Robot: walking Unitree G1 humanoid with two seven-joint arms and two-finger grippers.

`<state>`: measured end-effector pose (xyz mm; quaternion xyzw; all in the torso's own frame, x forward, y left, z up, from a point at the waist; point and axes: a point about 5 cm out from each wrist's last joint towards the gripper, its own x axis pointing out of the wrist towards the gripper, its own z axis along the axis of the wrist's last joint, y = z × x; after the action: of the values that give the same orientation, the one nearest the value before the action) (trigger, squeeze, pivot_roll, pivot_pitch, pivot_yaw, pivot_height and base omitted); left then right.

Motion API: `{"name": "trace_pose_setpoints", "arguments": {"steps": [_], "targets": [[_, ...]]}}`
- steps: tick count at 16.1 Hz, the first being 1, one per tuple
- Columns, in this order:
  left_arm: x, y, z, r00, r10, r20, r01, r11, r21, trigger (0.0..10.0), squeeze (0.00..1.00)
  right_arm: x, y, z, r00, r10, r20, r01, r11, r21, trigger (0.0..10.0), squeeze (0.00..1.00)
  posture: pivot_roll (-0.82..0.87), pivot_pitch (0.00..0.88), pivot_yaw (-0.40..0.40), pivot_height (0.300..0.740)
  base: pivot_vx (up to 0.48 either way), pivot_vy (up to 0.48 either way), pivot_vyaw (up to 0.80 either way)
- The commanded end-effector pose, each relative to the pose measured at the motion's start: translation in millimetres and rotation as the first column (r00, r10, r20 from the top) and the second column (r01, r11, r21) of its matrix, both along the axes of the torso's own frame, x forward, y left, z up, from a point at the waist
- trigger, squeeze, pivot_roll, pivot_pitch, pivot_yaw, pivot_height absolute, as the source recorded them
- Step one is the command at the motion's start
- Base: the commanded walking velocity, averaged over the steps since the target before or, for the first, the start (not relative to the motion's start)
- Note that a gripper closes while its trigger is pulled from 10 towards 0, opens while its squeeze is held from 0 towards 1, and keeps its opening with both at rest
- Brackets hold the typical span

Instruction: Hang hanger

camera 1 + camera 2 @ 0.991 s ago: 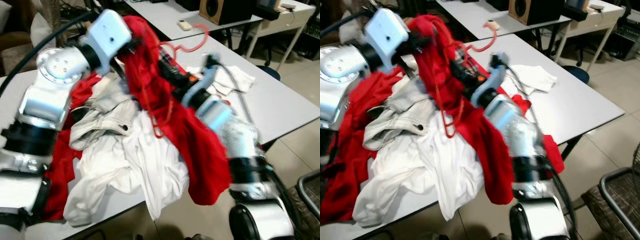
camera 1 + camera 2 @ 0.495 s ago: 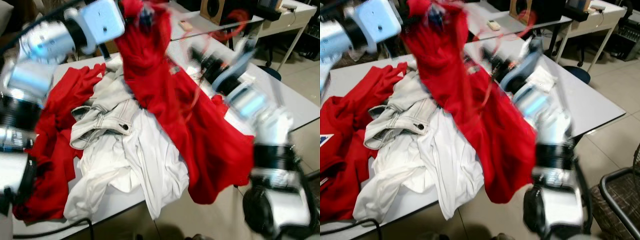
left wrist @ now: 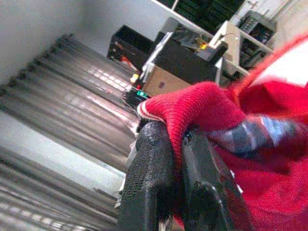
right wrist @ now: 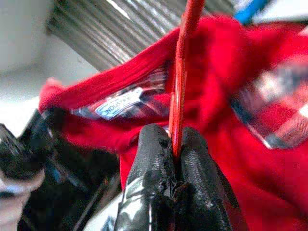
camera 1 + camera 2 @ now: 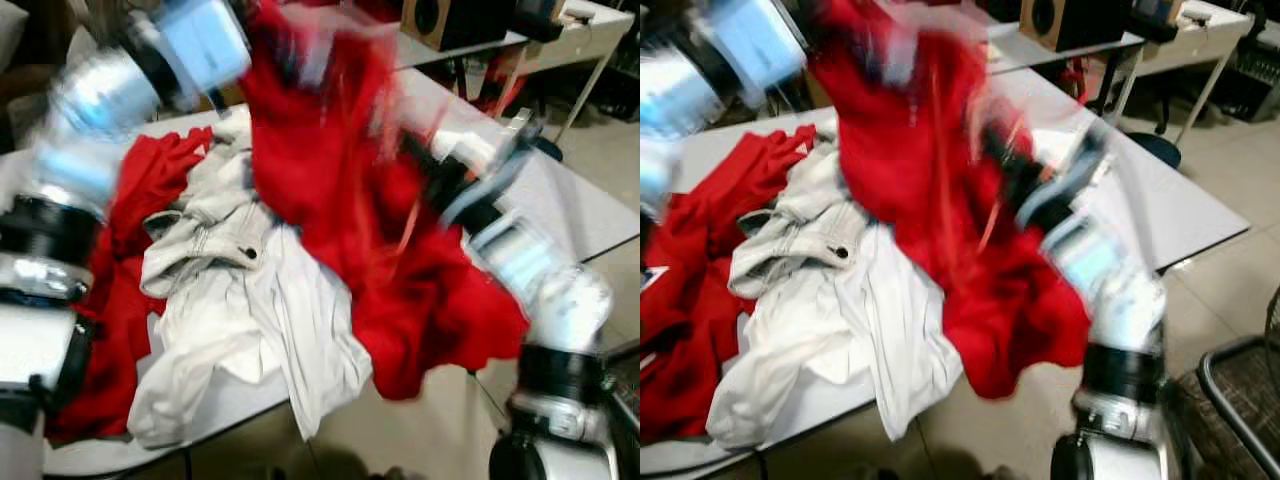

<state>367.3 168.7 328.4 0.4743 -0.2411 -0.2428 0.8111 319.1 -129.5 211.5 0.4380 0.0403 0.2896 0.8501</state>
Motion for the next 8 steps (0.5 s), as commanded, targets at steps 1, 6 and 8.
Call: {"name": "trace_pose_setpoints", "arguments": {"steps": [1, 6, 8], "targets": [[-7.7, -5.5, 14.9, 0.997, -0.045, 0.069, 0.047, 0.999, -0.022, 0.0, 0.0, -6.2, 6.0, 5.0, 1.0, 0.004, -0.005, -0.004, 1.0, 0.006, 10.0, 0.0, -0.12, 0.0, 0.042, 0.74, 0.0, 0.0, 0.0], [-20.5, -37.9, -2.5, 0.973, -0.228, 0.023, 0.227, 0.973, 0.044, 0.0, 0.0, -7.0, 14.5, -3.6, 0.994, 0.049, -0.097, -0.047, 0.999, 0.021, 10.0, 0.0, -0.12, 0.0, 0.03, 0.74, 0.0, 0.0, 0.0], [-25.4, -43.1, -9.6, 0.964, -0.267, 0.003, 0.266, 0.961, 0.073, 0.0, 0.0, -4.5, 11.6, -7.5, 0.986, 0.047, -0.159, -0.043, 0.999, 0.029, 10.0, 0.0, -0.12, 0.0, 0.017, 0.74, 0.0, 0.0, 0.0]]}}
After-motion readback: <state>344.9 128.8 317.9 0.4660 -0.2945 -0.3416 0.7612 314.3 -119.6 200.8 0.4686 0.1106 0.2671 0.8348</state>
